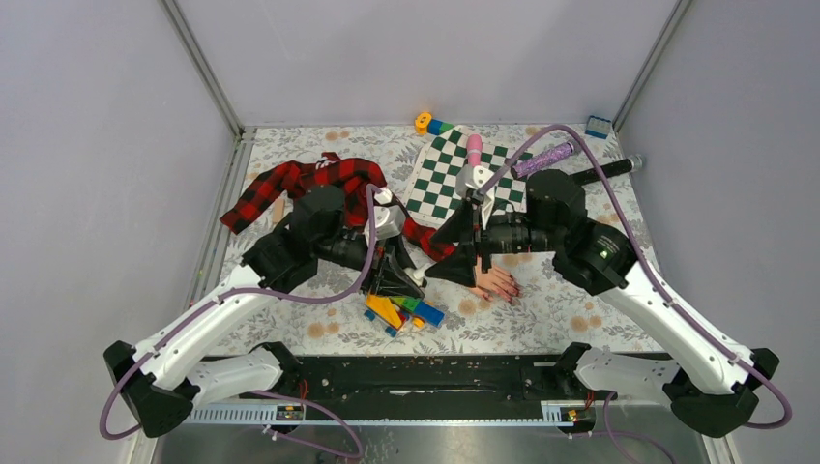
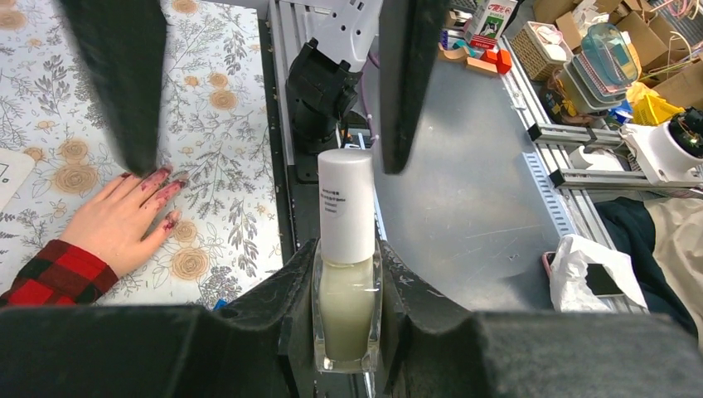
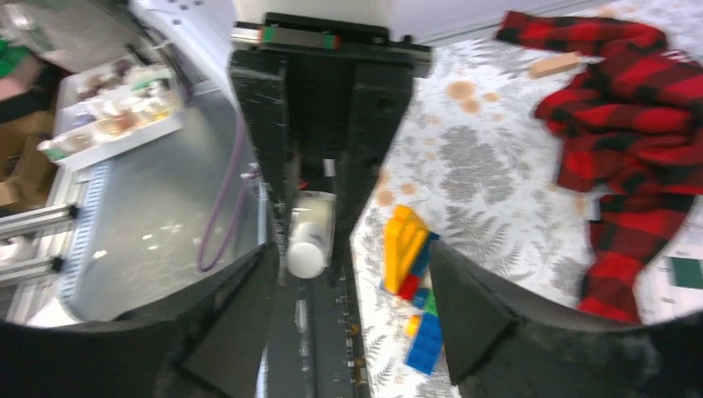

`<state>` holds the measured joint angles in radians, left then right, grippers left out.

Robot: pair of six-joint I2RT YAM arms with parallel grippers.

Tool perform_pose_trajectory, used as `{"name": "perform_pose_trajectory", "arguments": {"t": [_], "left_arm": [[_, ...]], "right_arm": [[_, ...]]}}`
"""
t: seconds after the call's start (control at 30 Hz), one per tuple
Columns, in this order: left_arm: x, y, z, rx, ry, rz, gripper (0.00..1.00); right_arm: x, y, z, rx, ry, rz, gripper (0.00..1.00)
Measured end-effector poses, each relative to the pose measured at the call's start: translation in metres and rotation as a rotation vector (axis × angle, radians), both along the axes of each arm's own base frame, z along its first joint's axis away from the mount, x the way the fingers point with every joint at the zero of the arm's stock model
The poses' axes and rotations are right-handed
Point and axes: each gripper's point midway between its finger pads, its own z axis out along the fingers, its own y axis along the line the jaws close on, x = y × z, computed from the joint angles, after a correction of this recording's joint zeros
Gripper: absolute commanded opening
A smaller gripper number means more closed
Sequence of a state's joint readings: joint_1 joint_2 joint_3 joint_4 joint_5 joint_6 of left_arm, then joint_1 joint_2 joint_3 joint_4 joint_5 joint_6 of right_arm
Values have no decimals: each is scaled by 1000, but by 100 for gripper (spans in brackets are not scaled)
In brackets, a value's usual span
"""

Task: Paint the nails
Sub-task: Unscrew the nail polish bottle.

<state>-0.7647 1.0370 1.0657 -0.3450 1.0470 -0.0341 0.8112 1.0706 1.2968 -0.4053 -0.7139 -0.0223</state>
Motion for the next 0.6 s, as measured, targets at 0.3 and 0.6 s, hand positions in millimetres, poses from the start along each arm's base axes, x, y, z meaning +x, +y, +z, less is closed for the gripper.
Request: {"name": "perform_pose_trajectory", "arguments": {"t": [0.3,0.6], "left_arm": [[24,7,1,12,-107,194,0],[76,18,-13,101,-240,547,0]], "right_arm": [[44,-22,19,56,39,-344,81],[66,-12,-4,132,332,-493,66]]}}
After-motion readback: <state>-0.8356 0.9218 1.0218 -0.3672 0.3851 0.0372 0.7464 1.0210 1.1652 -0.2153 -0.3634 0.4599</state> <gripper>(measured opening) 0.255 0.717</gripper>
